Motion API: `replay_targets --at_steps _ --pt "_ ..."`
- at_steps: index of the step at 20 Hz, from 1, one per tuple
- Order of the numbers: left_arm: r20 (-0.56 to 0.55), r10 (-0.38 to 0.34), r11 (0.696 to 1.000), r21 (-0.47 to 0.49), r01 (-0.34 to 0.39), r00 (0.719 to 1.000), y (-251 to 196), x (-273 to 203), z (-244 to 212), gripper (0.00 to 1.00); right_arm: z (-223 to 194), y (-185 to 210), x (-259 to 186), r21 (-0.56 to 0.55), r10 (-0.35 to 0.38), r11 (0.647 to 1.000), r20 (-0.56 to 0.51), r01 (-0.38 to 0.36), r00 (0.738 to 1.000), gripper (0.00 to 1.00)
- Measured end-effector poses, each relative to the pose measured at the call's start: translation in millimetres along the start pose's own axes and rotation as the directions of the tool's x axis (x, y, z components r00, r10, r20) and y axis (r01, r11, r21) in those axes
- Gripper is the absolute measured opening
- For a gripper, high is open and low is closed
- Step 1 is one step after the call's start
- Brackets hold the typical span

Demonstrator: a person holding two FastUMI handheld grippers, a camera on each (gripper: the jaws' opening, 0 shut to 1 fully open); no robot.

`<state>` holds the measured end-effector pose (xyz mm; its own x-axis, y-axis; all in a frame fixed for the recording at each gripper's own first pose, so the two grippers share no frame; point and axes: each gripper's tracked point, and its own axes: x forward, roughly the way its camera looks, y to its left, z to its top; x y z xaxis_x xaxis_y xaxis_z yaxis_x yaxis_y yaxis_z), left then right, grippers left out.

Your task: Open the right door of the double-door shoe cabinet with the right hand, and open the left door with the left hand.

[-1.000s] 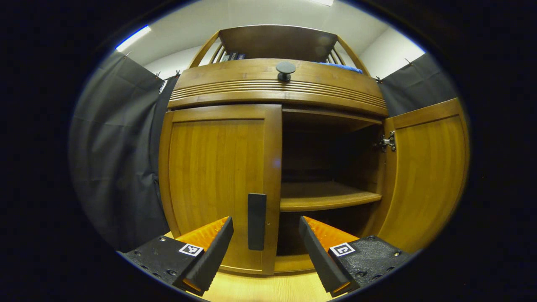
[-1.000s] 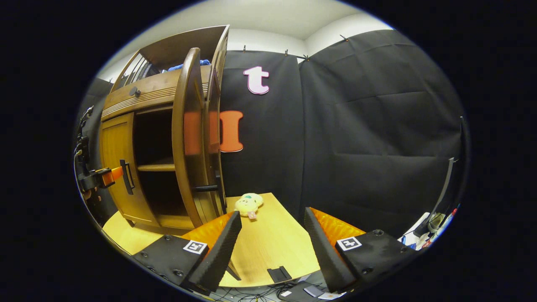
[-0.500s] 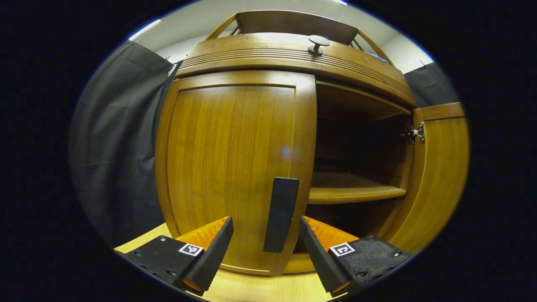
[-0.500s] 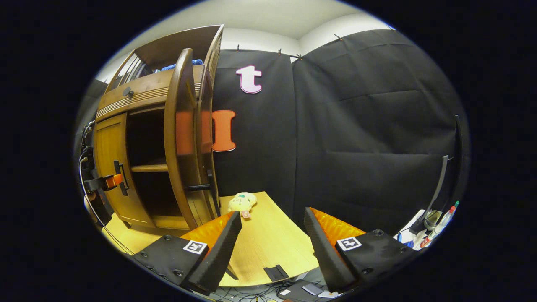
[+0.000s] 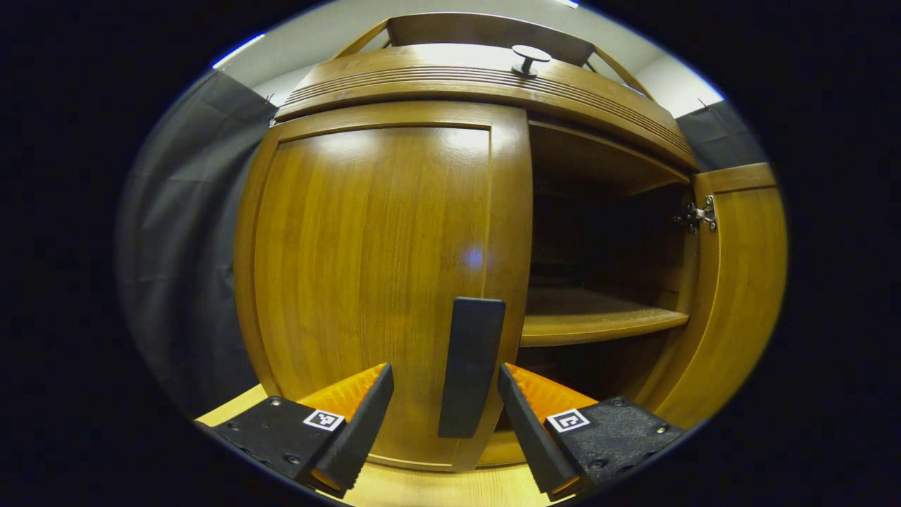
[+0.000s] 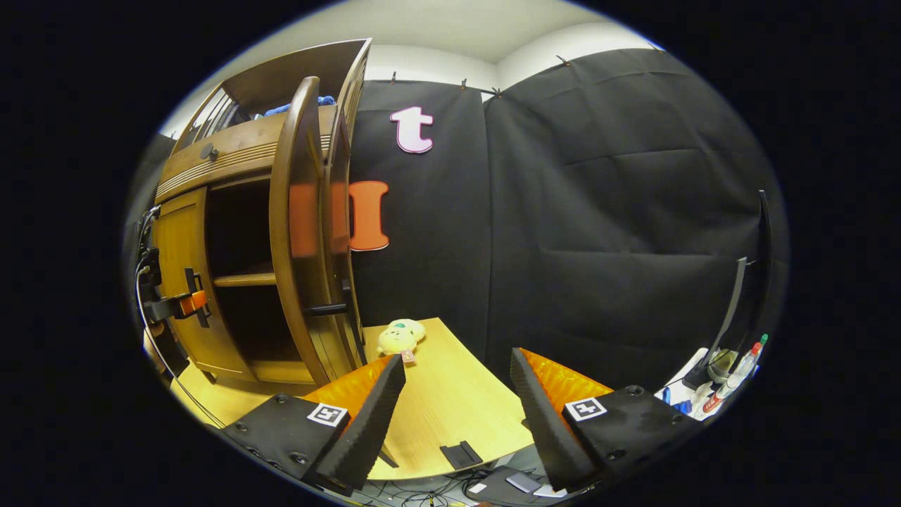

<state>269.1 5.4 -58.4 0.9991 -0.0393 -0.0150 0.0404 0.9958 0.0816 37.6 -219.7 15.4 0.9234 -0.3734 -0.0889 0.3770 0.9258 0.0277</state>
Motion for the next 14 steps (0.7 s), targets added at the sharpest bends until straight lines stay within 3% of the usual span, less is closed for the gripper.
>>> replay_targets --at_steps 2,10,14 --pt "-0.009 -0.014 1.0 -0.004 0.013 1.0 -4.1 3.0 -3.2 0.84 0.1 2.2 -0.8 0.002 0.002 1.0 -0.001 -0.002 1.0 0.97" --pt "0.0 -0.019 1.0 0.015 0.019 1.0 -10.8 9.1 -2.6 0.33 -1.5 8.2 -0.9 0.006 0.01 1.0 -0.003 -0.01 1.0 0.97" --pt "0.003 -0.019 1.0 0.001 0.019 1.0 -11.0 9.7 -2.1 0.31 0.1 7.8 -5.5 0.0 0.011 1.0 0.004 -0.011 1.0 0.97"
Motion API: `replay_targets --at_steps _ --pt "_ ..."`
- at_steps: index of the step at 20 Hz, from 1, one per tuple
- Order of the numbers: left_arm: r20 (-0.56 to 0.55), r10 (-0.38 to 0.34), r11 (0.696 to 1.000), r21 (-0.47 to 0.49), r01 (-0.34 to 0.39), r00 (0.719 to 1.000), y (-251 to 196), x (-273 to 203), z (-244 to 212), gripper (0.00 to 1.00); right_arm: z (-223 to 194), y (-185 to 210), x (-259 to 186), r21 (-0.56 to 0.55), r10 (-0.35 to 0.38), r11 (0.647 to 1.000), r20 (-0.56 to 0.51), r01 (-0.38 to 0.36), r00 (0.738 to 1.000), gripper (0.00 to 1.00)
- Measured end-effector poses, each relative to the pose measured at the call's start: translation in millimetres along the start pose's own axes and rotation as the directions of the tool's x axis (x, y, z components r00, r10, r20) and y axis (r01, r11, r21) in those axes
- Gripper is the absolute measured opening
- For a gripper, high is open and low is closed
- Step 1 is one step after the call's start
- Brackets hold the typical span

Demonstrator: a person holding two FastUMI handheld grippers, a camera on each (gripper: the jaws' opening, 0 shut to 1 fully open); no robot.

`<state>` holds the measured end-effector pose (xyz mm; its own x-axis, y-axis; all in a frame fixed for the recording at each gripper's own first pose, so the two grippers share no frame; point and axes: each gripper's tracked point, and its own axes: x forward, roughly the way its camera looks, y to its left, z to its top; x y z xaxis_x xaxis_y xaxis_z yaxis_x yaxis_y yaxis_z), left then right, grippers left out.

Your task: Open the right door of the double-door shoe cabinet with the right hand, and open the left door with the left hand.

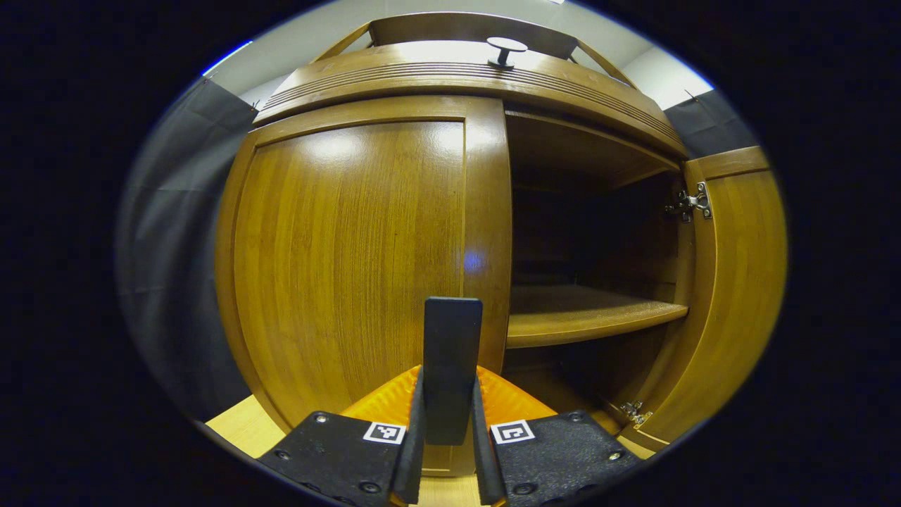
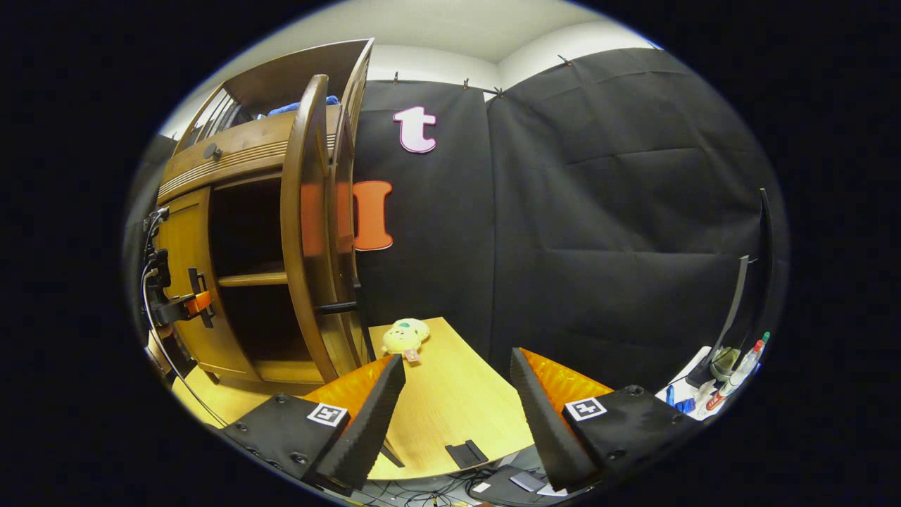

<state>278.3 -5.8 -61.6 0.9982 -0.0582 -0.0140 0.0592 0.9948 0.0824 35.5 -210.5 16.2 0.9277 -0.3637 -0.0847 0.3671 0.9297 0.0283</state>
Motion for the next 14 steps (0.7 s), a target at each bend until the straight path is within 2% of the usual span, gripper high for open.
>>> replay_targets --at_steps 1,2,3,6,14 --pt "-0.003 -0.003 1.0 -0.004 0.003 1.0 0 0 -1 0.31 1 1 -1 -0.001 0.0 1.0 0.003 0.0 1.0 0.97" --pt "0.002 -0.002 1.0 -0.008 0.002 1.0 1 -4 0 0.25 2 3 -1 -0.003 0.001 1.0 0.006 -0.001 1.0 0.97" --pt "0.009 -0.003 1.0 -0.01 0.003 1.0 1 -5 0 0.25 2 3 -5 -0.004 0.004 1.0 0.008 -0.004 1.0 0.97" --pt "0.006 -0.012 1.0 0.012 0.012 1.0 0 -18 -1 0.15 1 7 -12 -0.011 0.017 1.0 0.014 -0.017 1.0 0.97" --pt "-0.004 -0.041 0.999 -0.009 0.041 0.999 8 -59 2 0.12 3 15 -37 -0.026 0.049 0.998 0.031 -0.048 0.998 0.97"
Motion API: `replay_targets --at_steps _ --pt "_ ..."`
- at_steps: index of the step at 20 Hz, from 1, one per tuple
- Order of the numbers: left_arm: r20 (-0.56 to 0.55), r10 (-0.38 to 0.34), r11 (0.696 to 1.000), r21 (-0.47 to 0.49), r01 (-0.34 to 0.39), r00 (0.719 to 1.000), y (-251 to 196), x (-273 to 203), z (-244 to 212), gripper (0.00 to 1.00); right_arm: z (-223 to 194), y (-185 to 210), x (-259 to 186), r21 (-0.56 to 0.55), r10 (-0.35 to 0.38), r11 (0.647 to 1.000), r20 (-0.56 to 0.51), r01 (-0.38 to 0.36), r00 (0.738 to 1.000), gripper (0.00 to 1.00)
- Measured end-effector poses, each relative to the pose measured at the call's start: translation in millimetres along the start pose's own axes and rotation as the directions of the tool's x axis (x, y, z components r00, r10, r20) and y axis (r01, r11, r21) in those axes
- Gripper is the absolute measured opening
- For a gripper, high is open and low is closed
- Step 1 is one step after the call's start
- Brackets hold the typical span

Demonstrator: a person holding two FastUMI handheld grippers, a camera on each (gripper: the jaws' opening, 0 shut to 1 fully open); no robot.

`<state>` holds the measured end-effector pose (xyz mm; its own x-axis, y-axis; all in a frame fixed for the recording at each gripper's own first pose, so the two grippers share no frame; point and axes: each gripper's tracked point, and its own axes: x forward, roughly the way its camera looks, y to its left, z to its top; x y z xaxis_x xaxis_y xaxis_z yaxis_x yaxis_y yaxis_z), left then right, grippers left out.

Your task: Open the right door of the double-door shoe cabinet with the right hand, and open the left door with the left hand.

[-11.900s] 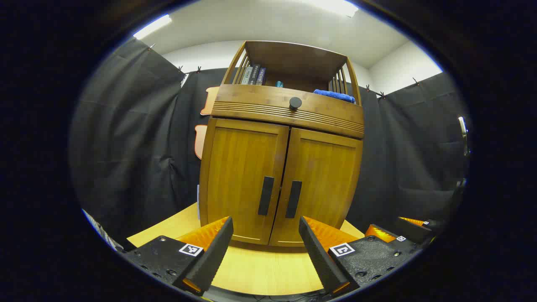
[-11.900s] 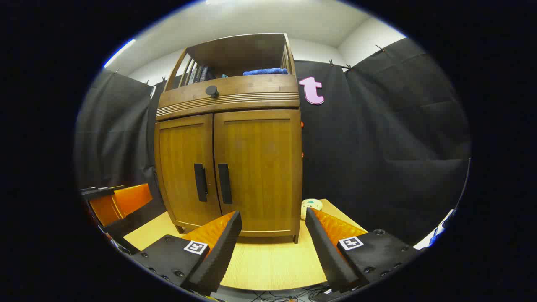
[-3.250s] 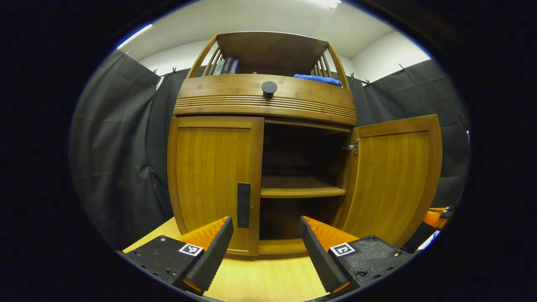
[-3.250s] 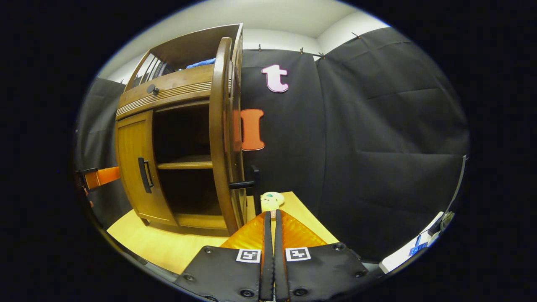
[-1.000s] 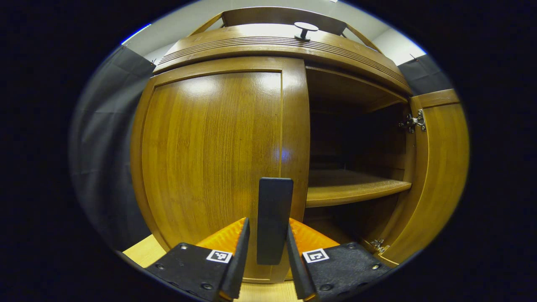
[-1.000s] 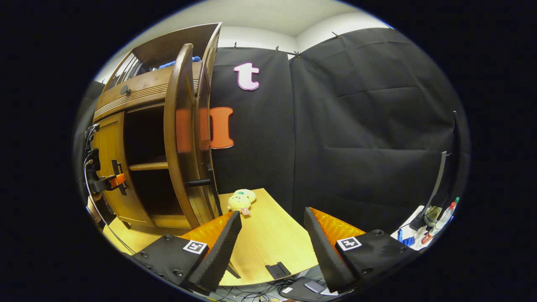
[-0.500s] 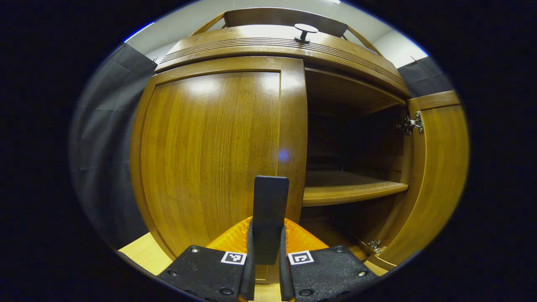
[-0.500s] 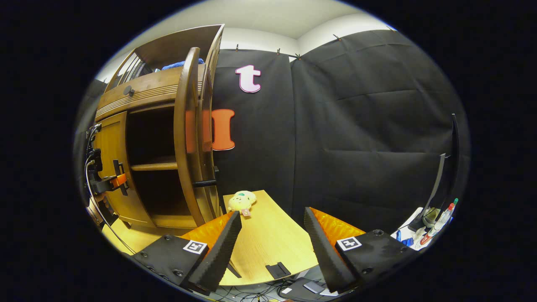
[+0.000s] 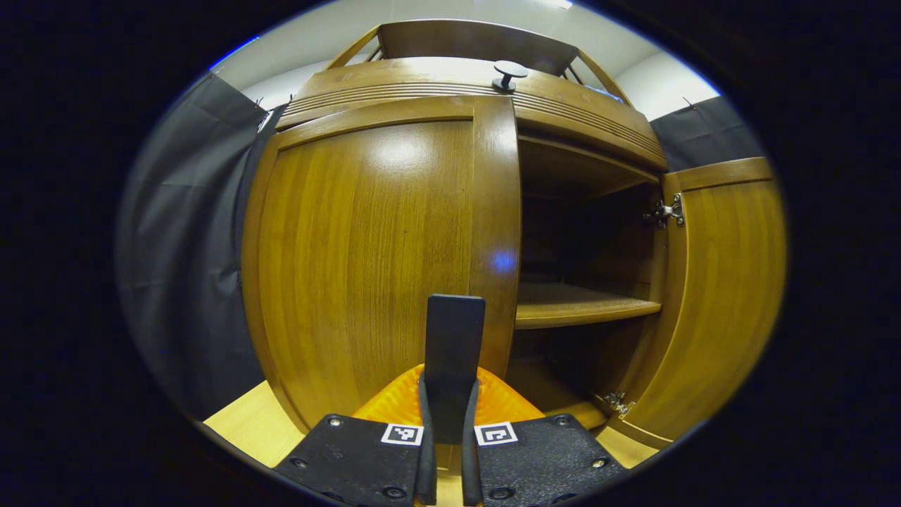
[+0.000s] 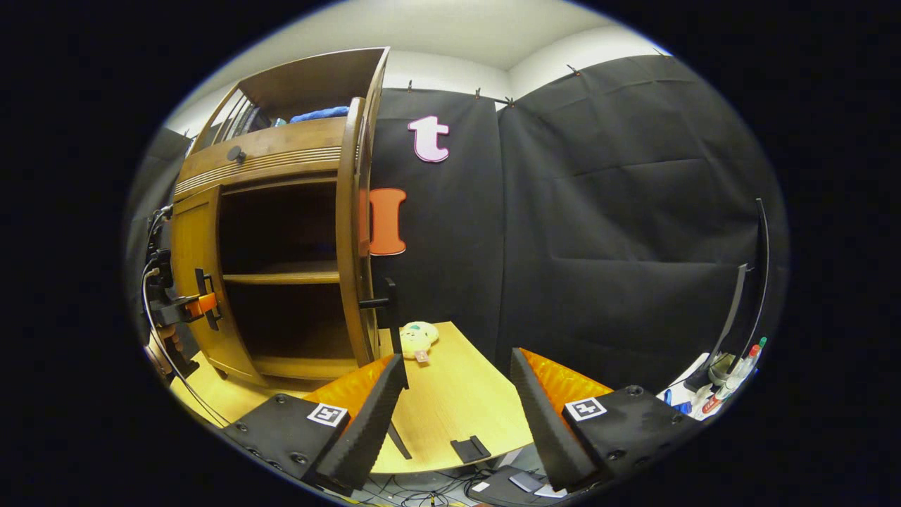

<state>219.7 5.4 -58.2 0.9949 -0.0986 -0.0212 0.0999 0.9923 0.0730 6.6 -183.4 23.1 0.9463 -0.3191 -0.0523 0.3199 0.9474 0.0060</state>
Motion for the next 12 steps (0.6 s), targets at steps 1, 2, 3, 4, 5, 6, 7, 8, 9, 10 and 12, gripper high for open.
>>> replay_targets --at_steps 1,2,3,4,5,6,7,8,9,10,12 --pt "-0.002 -0.002 1.0 0.001 0.002 1.0 1 -4 0 0.12 0 2 -3 -0.001 0.007 1.0 0.002 -0.007 1.0 0.91" --pt "-0.003 0.0 1.0 0.003 0.0 1.0 3 -10 0 0.12 0 5 -6 -0.003 0.013 1.0 0.004 -0.013 1.0 0.91" --pt "-0.002 -0.001 1.0 0.003 0.001 1.0 4 -16 1 0.12 1 4 -3 -0.005 0.018 1.0 0.006 -0.018 1.0 0.97" --pt "-0.001 -0.001 1.0 0.002 0.001 1.0 7 -22 1 0.12 1 5 -3 -0.007 0.023 1.0 0.005 -0.023 1.0 0.97" --pt "0.0 0.0 1.0 0.004 0.0 1.0 8 -27 1 0.12 1 6 -4 -0.009 0.029 1.0 0.005 -0.029 1.0 0.97" --pt "0.001 0.002 1.0 0.003 -0.002 1.0 10 -33 2 0.12 1 8 -6 -0.01 0.037 0.999 0.006 -0.036 0.999 0.91" --pt "0.004 0.0 1.0 0.001 0.0 1.0 13 -36 2 0.13 2 12 -10 -0.013 0.044 0.999 0.008 -0.044 0.999 0.91" --pt "0.005 -0.001 1.0 -0.001 0.001 1.0 16 -40 2 0.13 3 19 -13 -0.016 0.051 0.999 0.011 -0.051 0.999 0.97" --pt "0.005 -0.002 1.0 -0.003 0.002 1.0 19 -45 2 0.12 2 26 -16 -0.021 0.057 0.998 0.014 -0.057 0.998 0.97" --pt "0.002 -0.002 1.0 -0.008 0.002 1.0 21 -49 2 0.12 3 29 -17 -0.026 0.057 0.998 0.019 -0.056 0.998 0.97" --pt "-0.007 0.0 1.0 -0.018 0.0 1.0 26 -56 2 0.15 8 34 -16 -0.037 0.064 0.997 0.031 -0.063 0.997 0.97"
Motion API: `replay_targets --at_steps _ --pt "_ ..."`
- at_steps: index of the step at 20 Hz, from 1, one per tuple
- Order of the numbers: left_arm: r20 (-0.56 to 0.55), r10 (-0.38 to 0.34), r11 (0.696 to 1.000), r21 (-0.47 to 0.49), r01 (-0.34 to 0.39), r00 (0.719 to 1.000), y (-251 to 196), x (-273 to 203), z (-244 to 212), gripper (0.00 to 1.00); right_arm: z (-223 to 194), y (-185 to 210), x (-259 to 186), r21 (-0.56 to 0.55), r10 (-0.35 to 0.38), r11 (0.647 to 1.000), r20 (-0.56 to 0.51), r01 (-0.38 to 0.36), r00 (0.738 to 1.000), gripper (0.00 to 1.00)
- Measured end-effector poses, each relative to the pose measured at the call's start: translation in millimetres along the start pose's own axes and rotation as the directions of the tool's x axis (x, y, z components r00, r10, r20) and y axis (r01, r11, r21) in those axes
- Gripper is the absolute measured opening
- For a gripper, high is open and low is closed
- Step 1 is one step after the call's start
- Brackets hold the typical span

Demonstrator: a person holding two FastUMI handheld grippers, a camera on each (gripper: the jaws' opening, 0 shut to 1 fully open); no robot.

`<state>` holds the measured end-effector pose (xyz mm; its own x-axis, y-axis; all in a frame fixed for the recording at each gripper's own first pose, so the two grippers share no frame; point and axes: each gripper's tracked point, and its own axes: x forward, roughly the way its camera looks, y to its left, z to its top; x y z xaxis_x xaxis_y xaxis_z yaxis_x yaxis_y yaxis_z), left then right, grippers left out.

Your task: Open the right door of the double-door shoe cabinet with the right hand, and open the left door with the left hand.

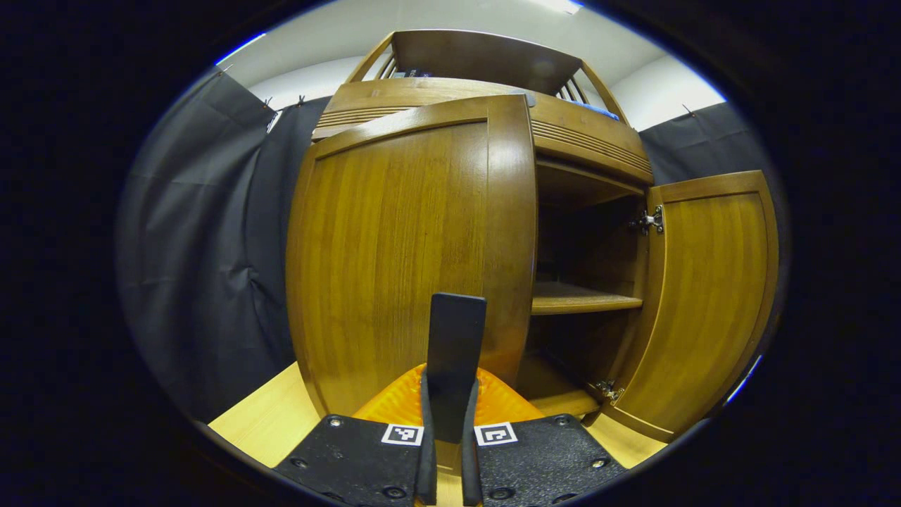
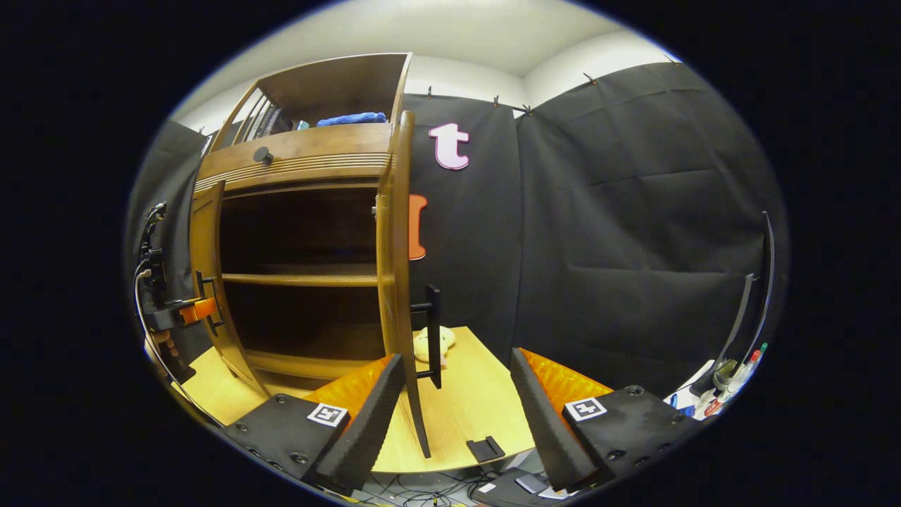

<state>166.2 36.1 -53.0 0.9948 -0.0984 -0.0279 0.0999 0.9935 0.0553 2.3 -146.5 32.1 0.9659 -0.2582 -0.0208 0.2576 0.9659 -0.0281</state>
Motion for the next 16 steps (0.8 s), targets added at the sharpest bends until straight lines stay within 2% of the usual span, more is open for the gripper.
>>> replay_targets --at_steps 1,10,11,13,14,16 --pt "-0.002 0.001 1.0 0.001 -0.001 1.0 1 -3 1 0.12 3 6 1 -0.005 0.008 1.0 0.006 -0.008 1.0 0.97" --pt "-0.013 0.018 1.0 0.009 -0.018 1.0 25 -41 3 0.12 6 49 22 -0.008 0.092 0.996 0.008 -0.092 0.996 0.97" --pt "-0.016 0.026 1.0 0.008 -0.026 1.0 29 -45 3 0.13 6 53 23 -0.006 0.102 0.995 0.007 -0.102 0.995 1.0" --pt "-0.023 0.038 0.999 0.008 -0.038 0.999 35 -52 3 0.13 6 64 27 -0.003 0.121 0.993 0.006 -0.121 0.993 1.0" --pt "-0.025 0.041 0.999 0.005 -0.041 0.999 38 -54 4 0.11 6 71 29 -0.004 0.131 0.991 0.006 -0.131 0.991 0.97" --pt "-0.027 0.046 0.999 0.003 -0.046 0.999 43 -59 5 0.13 7 80 36 -0.01 0.132 0.991 0.004 -0.132 0.991 0.97"
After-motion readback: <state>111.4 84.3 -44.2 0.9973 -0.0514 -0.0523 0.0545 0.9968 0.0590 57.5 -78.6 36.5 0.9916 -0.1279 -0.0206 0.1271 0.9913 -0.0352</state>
